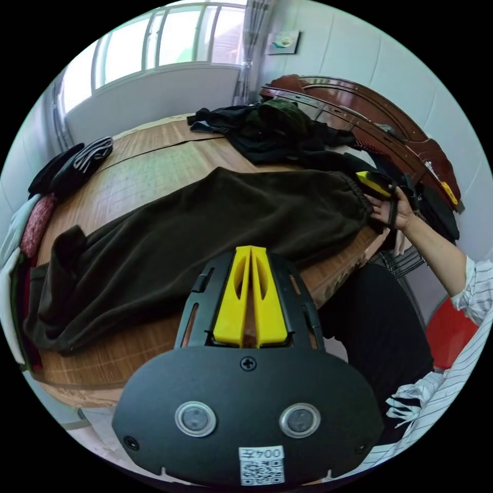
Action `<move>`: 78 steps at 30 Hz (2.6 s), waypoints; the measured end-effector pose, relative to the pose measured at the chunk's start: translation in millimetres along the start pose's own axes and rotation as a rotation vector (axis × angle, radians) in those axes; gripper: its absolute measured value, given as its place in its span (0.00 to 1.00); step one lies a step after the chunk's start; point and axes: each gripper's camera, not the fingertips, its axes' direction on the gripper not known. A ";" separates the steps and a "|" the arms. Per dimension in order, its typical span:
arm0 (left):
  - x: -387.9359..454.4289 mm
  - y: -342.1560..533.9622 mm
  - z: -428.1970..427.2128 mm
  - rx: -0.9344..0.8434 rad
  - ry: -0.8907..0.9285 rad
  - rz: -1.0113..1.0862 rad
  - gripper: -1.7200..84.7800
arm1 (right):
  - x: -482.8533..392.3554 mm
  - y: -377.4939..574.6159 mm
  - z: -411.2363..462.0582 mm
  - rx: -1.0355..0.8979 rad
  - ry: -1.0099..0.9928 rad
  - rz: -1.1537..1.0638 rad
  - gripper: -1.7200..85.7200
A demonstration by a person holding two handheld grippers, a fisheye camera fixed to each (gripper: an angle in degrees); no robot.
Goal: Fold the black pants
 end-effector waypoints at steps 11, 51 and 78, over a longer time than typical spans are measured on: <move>44.3 -50.1 84.3 -0.074 0.057 0.079 0.02 | 34.9 -104.5 -46.2 -0.132 0.381 -0.155 0.02; 67.8 -9.4 145.1 -0.106 0.028 0.027 0.03 | -28.6 69.7 -171.6 0.070 -0.076 0.327 0.20; 105.0 -32.8 58.7 -0.080 0.104 -0.041 0.03 | 3.3 37.5 -55.1 0.093 0.019 0.461 0.13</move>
